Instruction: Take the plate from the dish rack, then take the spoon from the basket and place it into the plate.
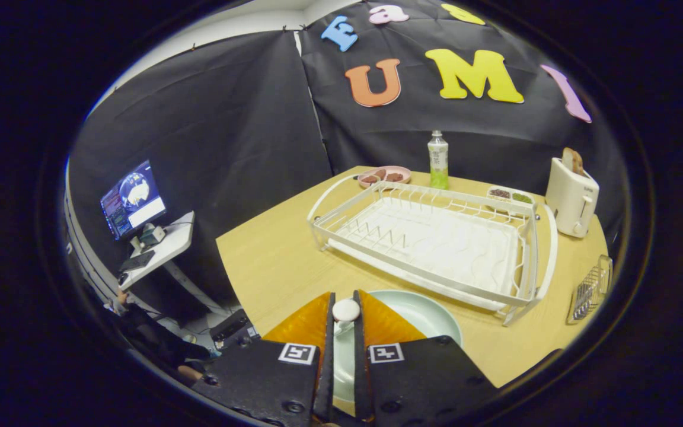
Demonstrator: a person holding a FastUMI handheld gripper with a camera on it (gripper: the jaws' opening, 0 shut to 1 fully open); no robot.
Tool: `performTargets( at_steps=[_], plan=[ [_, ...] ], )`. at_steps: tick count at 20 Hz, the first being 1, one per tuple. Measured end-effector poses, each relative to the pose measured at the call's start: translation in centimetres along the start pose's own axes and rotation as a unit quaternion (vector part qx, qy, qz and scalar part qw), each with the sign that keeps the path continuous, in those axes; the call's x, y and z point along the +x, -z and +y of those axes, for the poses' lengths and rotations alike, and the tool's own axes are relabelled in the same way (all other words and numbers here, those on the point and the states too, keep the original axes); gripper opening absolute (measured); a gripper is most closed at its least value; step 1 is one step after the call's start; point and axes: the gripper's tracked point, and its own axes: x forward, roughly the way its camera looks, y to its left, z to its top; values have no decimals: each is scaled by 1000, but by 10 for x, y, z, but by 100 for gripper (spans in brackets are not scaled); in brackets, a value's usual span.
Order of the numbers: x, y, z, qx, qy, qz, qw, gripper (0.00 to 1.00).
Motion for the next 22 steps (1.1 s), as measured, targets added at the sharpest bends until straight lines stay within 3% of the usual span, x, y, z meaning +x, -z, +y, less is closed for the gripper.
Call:
performTargets(
  at_steps=[2,5,9,12,16,22],
  plan=[
    [-3,-3,-14,-5,31,-10,999,33],
    [-9,-8,-26,13,47,-29,998,64],
    [-24,-19,-51,25,100,-64,993,92],
    [-48,-27,-65,22,156,-109,982,97],
    [-98,-31,-77,26,231,-182,955,98],
    [-172,5,-76,62,307,-241,918,100]
  ],
)
